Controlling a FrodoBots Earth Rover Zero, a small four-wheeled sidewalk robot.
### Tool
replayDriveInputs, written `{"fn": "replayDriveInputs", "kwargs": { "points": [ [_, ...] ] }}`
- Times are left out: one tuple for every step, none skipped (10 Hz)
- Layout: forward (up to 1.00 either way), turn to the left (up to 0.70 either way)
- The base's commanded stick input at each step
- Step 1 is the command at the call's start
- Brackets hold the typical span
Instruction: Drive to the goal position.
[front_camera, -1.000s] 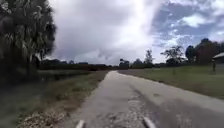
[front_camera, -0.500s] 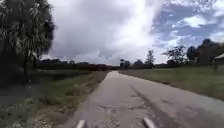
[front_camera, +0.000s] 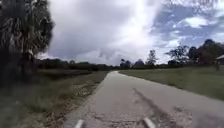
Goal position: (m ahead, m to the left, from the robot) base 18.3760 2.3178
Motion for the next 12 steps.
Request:
{"fn": "replayDriveInputs", "kwargs": {
  "points": [
    [0.7,0.0],
    [0.7,0.0],
    [0.7,0.0],
    [0.7,0.0],
    [0.7,0.0],
    [0.7,0.0],
    [0.7,0.0],
    [0.7,0.0],
    [0.7,0.0],
    [0.7,0.0],
    [0.7,0.0],
    [0.7,0.0]
  ]
}}
